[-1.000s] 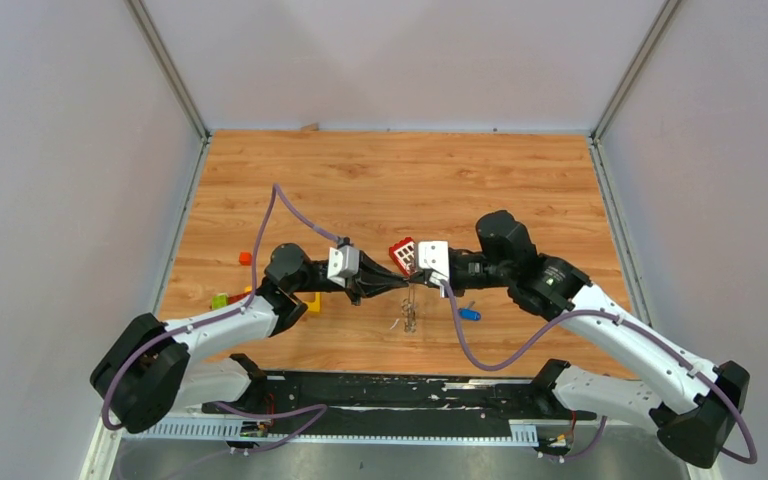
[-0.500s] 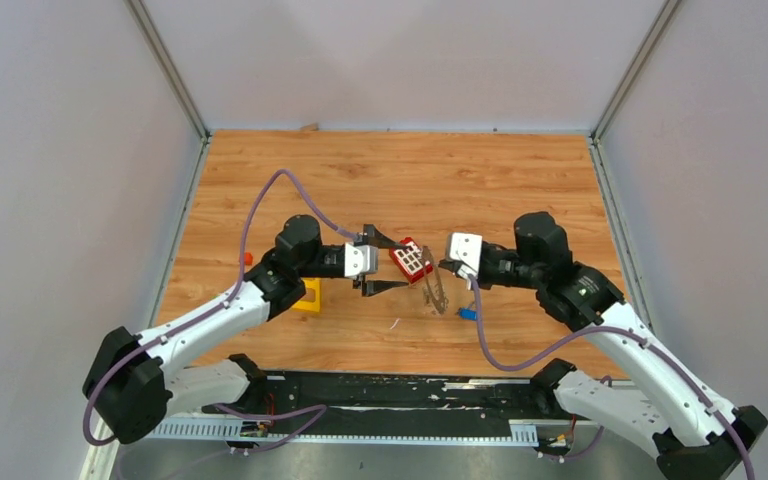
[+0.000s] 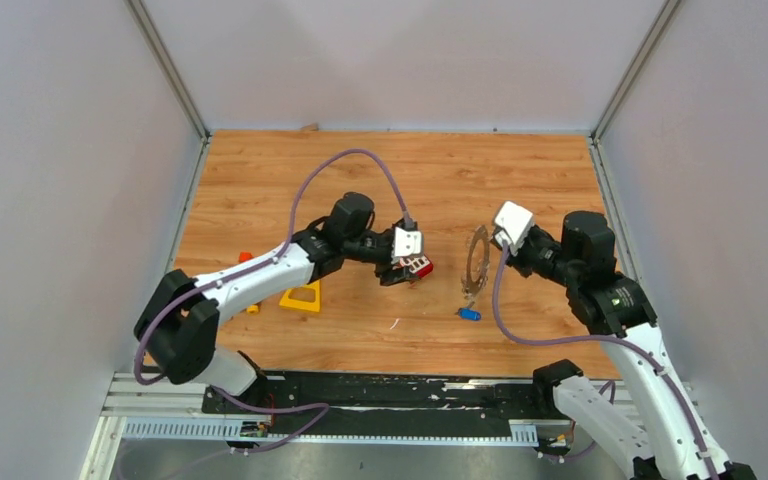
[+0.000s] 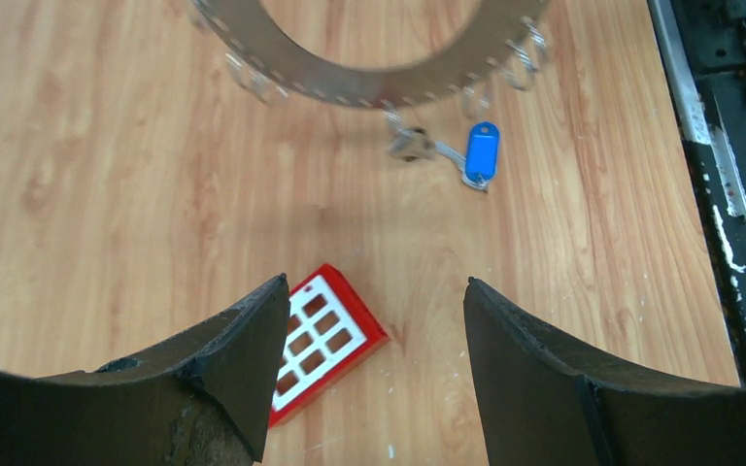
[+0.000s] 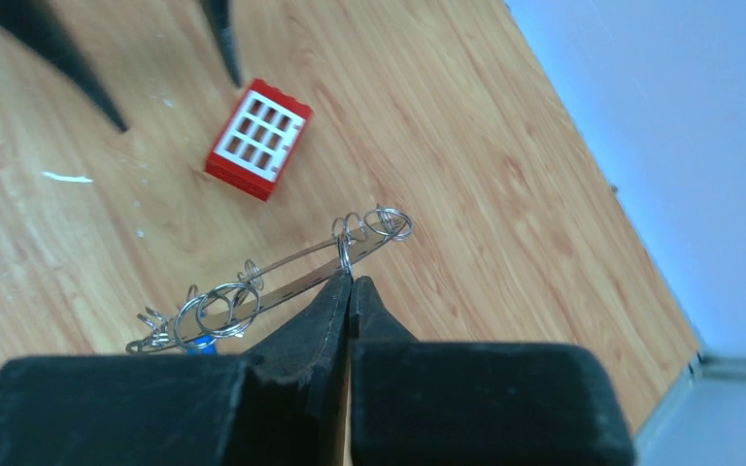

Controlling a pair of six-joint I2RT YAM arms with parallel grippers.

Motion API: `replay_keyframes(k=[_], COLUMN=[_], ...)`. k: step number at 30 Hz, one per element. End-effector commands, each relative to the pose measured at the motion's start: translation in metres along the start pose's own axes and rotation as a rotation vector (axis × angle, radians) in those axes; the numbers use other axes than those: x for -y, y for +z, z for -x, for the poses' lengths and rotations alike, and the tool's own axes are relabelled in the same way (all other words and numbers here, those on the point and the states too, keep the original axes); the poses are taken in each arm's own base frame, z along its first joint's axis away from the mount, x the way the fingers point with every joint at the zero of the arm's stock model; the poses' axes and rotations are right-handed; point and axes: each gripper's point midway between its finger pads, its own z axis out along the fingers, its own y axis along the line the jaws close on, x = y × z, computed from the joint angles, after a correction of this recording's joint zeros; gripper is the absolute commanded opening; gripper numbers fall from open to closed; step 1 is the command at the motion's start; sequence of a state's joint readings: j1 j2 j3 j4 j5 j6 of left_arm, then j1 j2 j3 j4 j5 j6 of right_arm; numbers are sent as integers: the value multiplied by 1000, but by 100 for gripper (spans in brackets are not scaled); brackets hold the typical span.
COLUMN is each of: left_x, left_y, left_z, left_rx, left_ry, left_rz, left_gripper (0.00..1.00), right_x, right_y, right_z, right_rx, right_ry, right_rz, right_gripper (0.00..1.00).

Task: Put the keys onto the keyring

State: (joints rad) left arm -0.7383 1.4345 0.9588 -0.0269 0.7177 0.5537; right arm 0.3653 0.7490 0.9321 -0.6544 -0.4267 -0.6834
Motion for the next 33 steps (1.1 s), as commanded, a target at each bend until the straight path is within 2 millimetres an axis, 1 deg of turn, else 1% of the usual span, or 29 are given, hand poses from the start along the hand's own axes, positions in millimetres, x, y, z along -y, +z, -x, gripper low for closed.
replay_keyframes(k=[1,4,6,7,8,9,10,14,18,23,26,29,33], left_x=[22,37,45,49,53,54,56,60,65,67,73,79,80], left_y=[29,54,70,77,86,92,98,115,126,137,143,147,151], left_z=[-15,-30,-39,-44,-53,-54,-62,-73,-80,-84,-85,-87,-91], left_rx=[-95,-155,-191,-206,-232,-244,-265,-294,-319,-334,-335,-331,-339], left_ry=[-27,-61,-91,-98,-107,-105,-115,-157,-184,-204,-227,-242,-261], left_rz=[-87,-126,-136,-141,-143,-138,-139,-128,-115,-84,-102,-114,-101], left_gripper=[74,74,72,70,68,67,65,57,53,52,52,52,50], right_x=[45,60,69,71,73,75,77,76,75,73,74,75,74], right_y=[-25,-36,-42,-44,-46,-48,-50,-51,-48,-45,-45,-46,-45], right_z=[8,0,-7,-9,-11,-13,-15,-22,-28,-32,-34,-35,-38], right_rx=[-11,-43,-63,-70,-76,-82,-86,-99,-102,-98,-104,-111,-112], right_ry=[78,118,139,149,156,163,171,192,207,229,233,233,238], right_rz=[-198,-273,-314,-324,-334,-343,-351,-351,-348,-343,-349,-357,-354], right_gripper=[0,0,0,0,0,0,0,0,0,0,0,0,0])
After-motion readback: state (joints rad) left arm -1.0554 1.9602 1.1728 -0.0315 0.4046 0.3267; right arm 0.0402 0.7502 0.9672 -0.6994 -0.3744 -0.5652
